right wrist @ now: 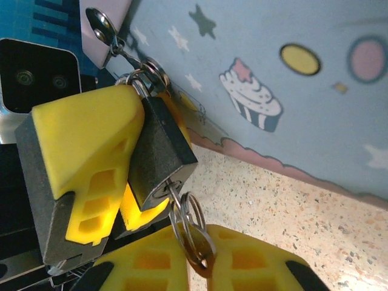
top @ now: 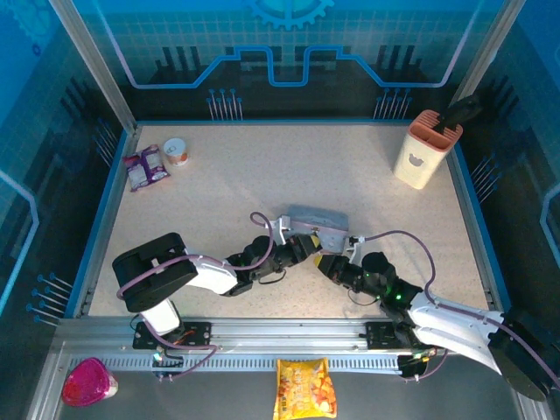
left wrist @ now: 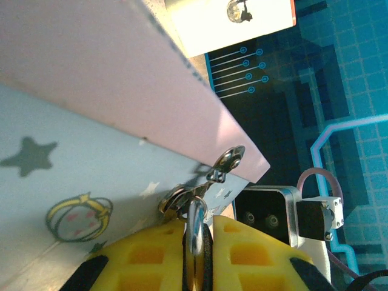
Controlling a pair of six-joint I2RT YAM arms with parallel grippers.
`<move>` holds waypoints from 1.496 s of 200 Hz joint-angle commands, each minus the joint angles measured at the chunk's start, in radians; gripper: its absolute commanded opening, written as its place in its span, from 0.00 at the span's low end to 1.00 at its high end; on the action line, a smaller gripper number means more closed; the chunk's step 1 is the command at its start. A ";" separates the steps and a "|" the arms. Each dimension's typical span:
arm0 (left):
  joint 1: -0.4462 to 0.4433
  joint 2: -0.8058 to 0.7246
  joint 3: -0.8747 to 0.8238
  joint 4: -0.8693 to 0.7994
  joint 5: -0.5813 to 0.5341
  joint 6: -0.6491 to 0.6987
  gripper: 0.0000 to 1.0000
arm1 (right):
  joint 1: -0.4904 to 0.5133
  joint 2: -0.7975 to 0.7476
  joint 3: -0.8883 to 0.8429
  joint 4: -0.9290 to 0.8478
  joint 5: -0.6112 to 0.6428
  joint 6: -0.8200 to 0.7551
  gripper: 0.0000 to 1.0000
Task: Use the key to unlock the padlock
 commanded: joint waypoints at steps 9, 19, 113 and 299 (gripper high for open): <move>-0.097 -0.032 -0.037 -0.001 0.218 -0.007 0.00 | -0.032 -0.037 0.060 0.156 0.079 -0.018 0.22; -0.092 -0.042 -0.049 -0.010 0.179 -0.011 0.00 | -0.031 -0.048 0.056 0.141 0.083 -0.017 0.26; -0.023 -0.085 -0.077 -0.033 -0.012 -0.045 0.00 | -0.025 -0.232 -0.003 -0.040 0.124 -0.018 0.44; 0.035 -0.142 -0.103 -0.025 0.000 -0.075 0.00 | 0.178 -0.093 -0.003 0.008 0.303 -0.015 0.26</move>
